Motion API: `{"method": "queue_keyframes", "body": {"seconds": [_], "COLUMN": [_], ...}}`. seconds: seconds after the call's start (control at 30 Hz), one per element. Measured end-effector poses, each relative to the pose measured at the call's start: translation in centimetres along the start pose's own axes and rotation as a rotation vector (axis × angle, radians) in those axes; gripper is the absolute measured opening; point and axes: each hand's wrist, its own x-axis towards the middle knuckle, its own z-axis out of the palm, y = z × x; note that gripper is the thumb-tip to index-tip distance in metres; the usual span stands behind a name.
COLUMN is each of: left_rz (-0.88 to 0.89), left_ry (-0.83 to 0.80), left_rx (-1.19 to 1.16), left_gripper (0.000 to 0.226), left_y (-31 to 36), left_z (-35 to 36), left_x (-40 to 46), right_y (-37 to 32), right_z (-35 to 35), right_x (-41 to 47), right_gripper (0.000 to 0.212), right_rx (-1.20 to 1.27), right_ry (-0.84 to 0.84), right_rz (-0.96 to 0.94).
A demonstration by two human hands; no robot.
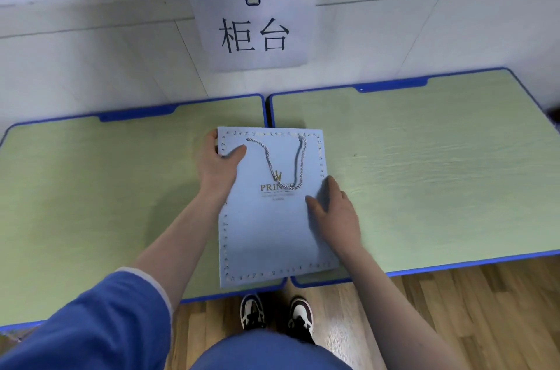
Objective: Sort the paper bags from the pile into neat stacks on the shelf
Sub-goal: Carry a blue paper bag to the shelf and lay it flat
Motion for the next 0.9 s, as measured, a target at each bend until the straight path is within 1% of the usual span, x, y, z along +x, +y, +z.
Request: {"method": "queue_keyframes", "body": {"seconds": [0.1, 0.17, 0.23, 0.33, 0.37, 0.4, 0.5, 0.6, 0.63, 0.77, 0.9], "left_rz": [0.011, -0.003, -0.002, 0.030, 0.050, 0.080, 0.149, 0.210, 0.234, 0.301, 0.368], "left_ry": [0.022, 0.007, -0.005, -0.037, -0.063, -0.097, -0.231, -0.357, -0.392, -0.503, -0.632], "left_rx": [-0.049, -0.079, -0.088, -0.083, -0.064, -0.046, 0.051, 0.153, 0.175, 0.271, 0.326], "left_gripper": [0.034, 0.036, 0.034, 0.026, 0.022, 0.022, 0.041, 0.071, 0.078, 0.087, 0.085], "left_y": [1.0, 1.8, 2.5, 3.6, 4.0, 4.4, 4.9, 4.6, 4.5, 4.4, 5.6], "left_z": [0.2, 0.2, 0.1, 0.1, 0.1, 0.2, 0.8, 1.0, 1.0, 1.3, 2.0], "left_x": [-0.4, -0.8, -1.3, -2.4, -2.8, -3.3, -5.0, -7.6, -8.6, -11.9, -15.6], "right_y": [0.3, 0.1, -0.1, -0.7, -0.9, -1.1, -0.9, -0.7, -0.7, -0.8, -0.8], "right_z": [-1.4, -2.4, -3.4, -4.6, -5.0, -5.3, -6.3, -7.0, -7.1, -7.3, -7.8], "right_x": [-0.7, -1.3, -2.2, -4.1, -4.9, -5.6, -8.1, -11.7, -13.1, -18.7, -23.7], "right_gripper": [0.065, 0.059, 0.052, 0.052, 0.054, 0.056, 0.057, 0.049, 0.046, 0.044, 0.036], "right_rx": [0.044, 0.100, 0.168, 0.205, 0.195, 0.186, 0.155, 0.139, 0.128, 0.091, 0.072], "right_ry": [0.027, 0.022, 0.034, 0.108, 0.149, 0.191, 0.301, 0.408, 0.446, 0.559, 0.643], "right_rz": [0.036, 0.059, 0.035, 0.014, 0.015, 0.019, 0.062, 0.138, 0.161, 0.270, 0.366]}}
